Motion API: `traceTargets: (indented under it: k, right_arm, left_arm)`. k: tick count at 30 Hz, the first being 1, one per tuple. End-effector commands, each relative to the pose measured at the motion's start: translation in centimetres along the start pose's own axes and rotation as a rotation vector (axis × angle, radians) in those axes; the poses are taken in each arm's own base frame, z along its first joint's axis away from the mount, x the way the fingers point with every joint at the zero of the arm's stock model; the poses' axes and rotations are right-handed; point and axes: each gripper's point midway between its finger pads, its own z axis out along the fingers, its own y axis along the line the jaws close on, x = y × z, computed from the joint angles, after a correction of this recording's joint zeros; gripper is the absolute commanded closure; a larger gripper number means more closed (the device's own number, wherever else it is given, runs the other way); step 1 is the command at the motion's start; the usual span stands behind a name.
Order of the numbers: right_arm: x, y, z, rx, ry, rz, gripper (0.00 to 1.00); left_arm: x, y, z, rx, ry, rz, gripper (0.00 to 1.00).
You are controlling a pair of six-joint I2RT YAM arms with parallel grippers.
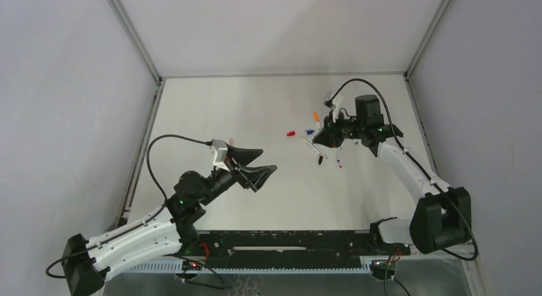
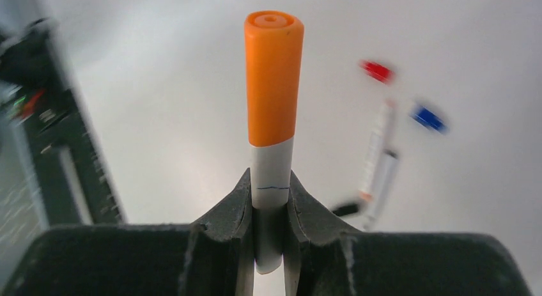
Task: Insert the pens into the pen caps
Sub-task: Place the pen at the center of the board.
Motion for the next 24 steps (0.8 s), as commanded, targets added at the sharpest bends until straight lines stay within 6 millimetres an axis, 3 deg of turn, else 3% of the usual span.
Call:
traceTargets:
  k: [1, 5, 10, 18, 24]
  right_arm:
    - [0.4, -9.7, -1.7, 0.478, -0.014, 0.173, 1.00]
    - [2.1, -13.7, -3.1, 0.637, 0.000, 0.256, 1.00]
    - [5.1, -16.6, -4.1, 0.687, 0.058, 0.372, 0.99]
    - [9.5, -20.1, -5.0, 0.768, 0.203, 0.453, 0.98]
    - [11.6, -21.8, -4.8, 0.803, 0.302, 0.463, 0.96]
  left_arm:
    - [0.1, 1.8, -0.6, -0.069, -0.054, 0.026, 0.15]
    - [0.5, 2.7, -1.3, -0.104, -0.076, 0.012, 0.13]
    - [1.3, 3.2, -1.9, -0.118, -0.086, -0.011, 0.12]
    - [2.2, 3.4, -2.1, -0.113, -0.080, -0.029, 0.12]
    - [2.4, 3.3, -2.0, -0.103, -0.081, -0.038, 0.12]
